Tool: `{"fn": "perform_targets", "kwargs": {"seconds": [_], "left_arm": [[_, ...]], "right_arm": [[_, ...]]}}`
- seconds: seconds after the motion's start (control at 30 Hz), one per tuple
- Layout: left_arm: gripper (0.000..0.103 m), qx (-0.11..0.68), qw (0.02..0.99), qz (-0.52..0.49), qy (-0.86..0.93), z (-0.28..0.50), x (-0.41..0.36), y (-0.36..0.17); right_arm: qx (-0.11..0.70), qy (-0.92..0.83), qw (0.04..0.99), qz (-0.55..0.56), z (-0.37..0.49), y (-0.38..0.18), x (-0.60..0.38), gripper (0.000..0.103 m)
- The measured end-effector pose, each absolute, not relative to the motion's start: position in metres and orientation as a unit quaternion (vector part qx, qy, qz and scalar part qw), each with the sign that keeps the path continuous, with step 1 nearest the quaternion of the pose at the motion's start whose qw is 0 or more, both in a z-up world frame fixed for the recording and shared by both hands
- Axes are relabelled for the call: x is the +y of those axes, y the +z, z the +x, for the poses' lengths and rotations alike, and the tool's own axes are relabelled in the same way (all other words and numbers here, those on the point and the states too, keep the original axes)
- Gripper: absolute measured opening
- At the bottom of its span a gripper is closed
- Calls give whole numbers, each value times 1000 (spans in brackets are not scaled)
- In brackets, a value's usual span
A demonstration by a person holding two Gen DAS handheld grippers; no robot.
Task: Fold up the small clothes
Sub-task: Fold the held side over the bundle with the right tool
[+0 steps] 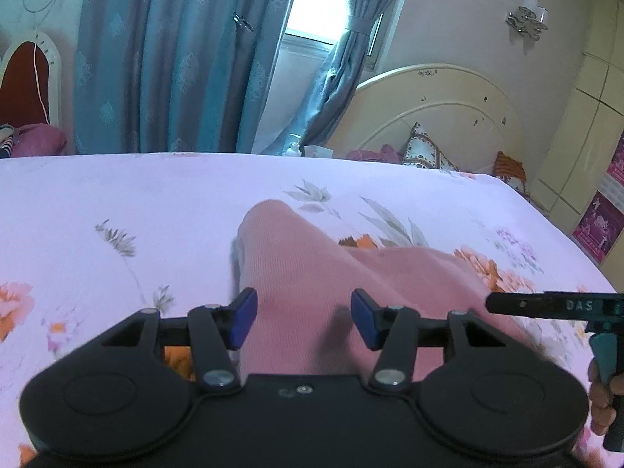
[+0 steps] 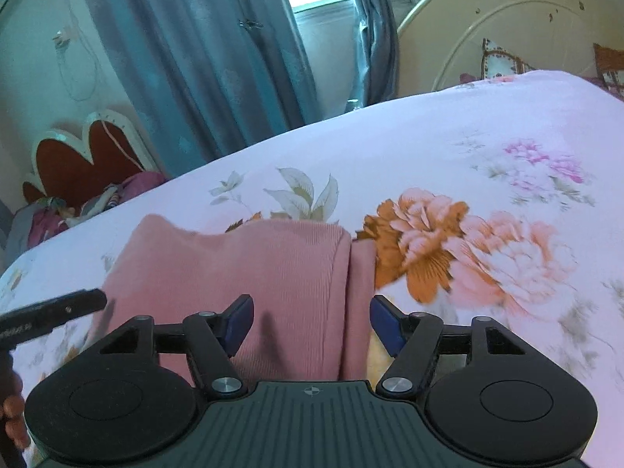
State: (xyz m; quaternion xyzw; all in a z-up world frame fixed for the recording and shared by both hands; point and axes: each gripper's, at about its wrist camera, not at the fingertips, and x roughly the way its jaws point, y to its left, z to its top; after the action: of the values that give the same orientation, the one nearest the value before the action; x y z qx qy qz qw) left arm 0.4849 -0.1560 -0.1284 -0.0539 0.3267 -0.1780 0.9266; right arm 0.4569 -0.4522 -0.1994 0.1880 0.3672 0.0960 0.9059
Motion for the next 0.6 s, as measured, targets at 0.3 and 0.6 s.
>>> {"fn": "perform_targets", "kwargs": {"seconds": [0.3,0.6], "left_arm": [[52,327,929,-49,-166,513,-165,-139],[52,315,933,-42,-167,509,-168,-144]], "right_arm": [[387,97,896,194,487,-217,-449,22],[349,54,928,118,463,-211,-449,8]]}}
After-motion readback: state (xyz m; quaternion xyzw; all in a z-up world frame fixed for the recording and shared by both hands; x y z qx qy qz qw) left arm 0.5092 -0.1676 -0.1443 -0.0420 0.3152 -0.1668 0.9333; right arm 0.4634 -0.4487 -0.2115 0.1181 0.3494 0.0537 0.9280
